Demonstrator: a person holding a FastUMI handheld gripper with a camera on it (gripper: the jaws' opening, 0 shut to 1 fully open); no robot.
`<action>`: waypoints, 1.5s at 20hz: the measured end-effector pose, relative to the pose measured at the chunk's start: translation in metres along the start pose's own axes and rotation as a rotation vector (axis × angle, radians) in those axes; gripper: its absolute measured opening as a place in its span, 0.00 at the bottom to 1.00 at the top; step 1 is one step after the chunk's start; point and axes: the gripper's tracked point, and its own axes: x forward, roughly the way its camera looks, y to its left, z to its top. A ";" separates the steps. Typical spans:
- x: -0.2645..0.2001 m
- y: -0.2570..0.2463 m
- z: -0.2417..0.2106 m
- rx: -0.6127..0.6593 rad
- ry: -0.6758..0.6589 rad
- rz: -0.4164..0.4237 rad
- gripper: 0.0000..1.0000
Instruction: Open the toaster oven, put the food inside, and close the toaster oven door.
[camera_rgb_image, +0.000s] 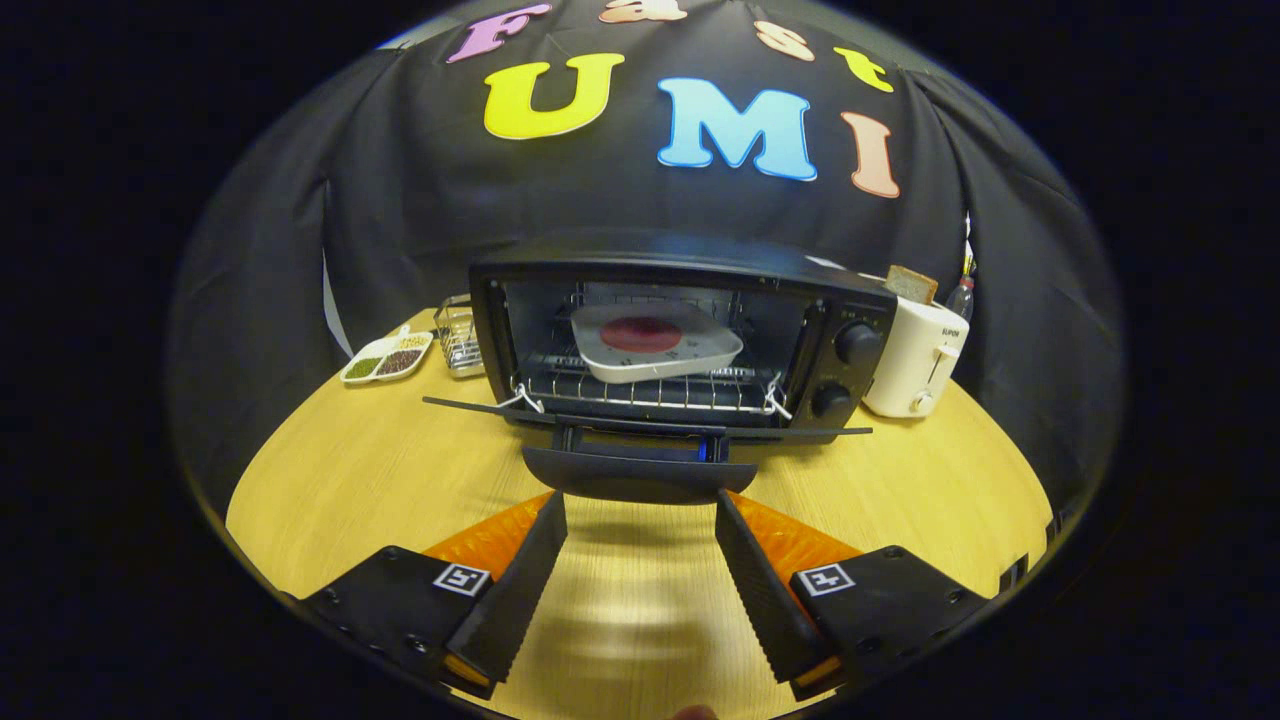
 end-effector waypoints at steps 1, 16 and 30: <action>0.000 -0.001 0.009 -0.012 -0.024 -0.002 0.96; -0.083 -0.039 0.103 -0.031 -0.340 -0.023 0.98; -0.208 -0.110 0.082 0.038 -0.461 -0.089 0.98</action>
